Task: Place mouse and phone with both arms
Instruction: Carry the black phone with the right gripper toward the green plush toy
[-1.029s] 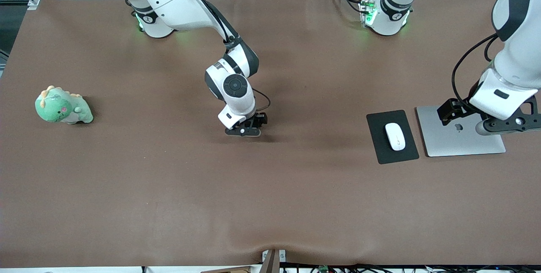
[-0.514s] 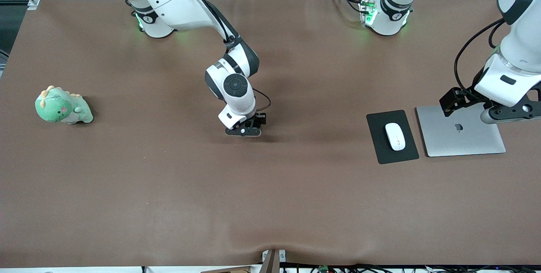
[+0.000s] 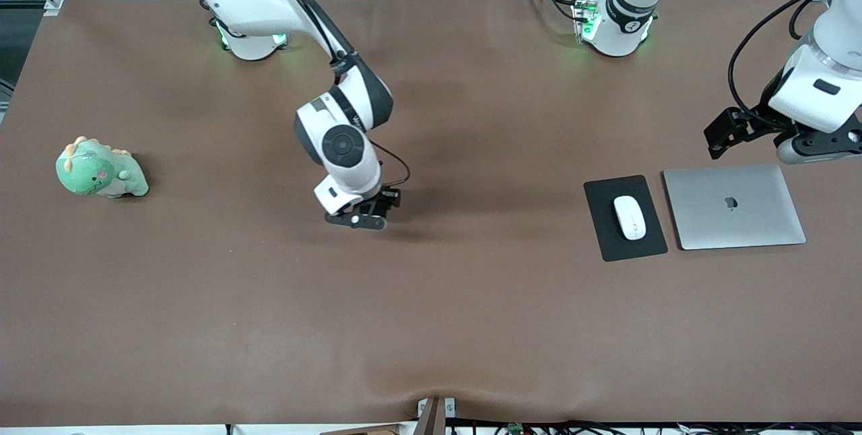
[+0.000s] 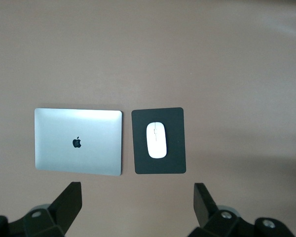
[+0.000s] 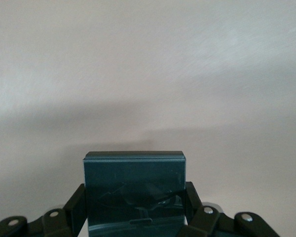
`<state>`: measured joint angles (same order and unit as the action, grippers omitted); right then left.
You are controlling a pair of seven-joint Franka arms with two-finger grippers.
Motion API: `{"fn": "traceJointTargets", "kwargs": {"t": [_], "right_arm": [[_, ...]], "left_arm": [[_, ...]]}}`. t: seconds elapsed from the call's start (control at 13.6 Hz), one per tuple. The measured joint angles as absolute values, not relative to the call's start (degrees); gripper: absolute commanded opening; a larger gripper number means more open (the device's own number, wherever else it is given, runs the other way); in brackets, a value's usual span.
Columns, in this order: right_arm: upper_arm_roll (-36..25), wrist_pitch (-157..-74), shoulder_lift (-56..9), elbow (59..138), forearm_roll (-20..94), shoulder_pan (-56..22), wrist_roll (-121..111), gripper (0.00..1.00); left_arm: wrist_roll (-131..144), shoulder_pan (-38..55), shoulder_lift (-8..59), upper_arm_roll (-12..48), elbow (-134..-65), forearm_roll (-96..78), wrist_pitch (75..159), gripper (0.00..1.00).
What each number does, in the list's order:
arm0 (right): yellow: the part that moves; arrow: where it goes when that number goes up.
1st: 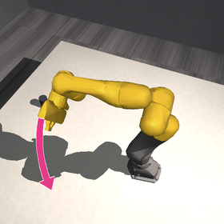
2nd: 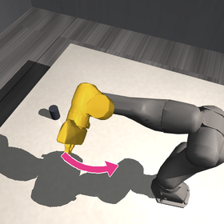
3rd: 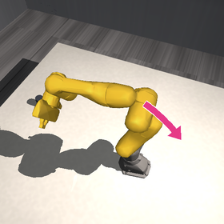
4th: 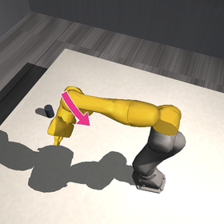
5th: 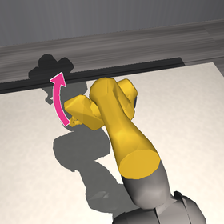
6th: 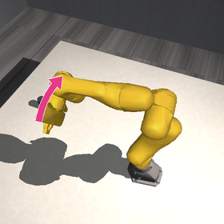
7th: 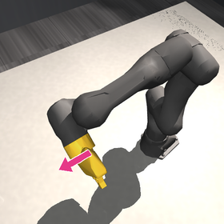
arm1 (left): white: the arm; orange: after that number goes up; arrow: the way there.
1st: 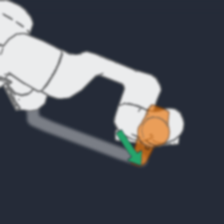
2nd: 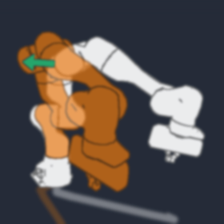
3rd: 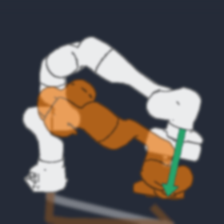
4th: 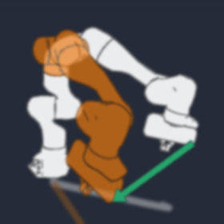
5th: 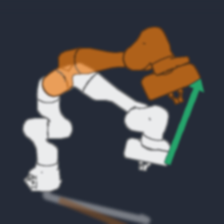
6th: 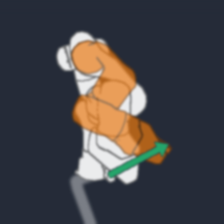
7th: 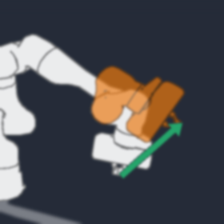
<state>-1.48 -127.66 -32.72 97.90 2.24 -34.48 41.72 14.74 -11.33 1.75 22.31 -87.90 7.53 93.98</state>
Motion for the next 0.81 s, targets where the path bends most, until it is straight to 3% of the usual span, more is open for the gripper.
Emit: {"fn": "traceJointTargets", "kwargs": {"t": [0.44, 0.81], "right_arm": [[-1.47, -123.33, -28.08, 100.19, 2.24, -26.41, 37.02, 0.00], [-1.54, -123.19, -21.99, 108.49, 2.24, -18.62, 26.54, 0.00]], "left_arm": [[14.74, -11.20, -0.08, 21.83, -87.90, 5.52, 93.08, 1.00], [14.54, -1.34, -1.18, 11.70, -87.91, 4.55, 90.59, 1.00]]}}
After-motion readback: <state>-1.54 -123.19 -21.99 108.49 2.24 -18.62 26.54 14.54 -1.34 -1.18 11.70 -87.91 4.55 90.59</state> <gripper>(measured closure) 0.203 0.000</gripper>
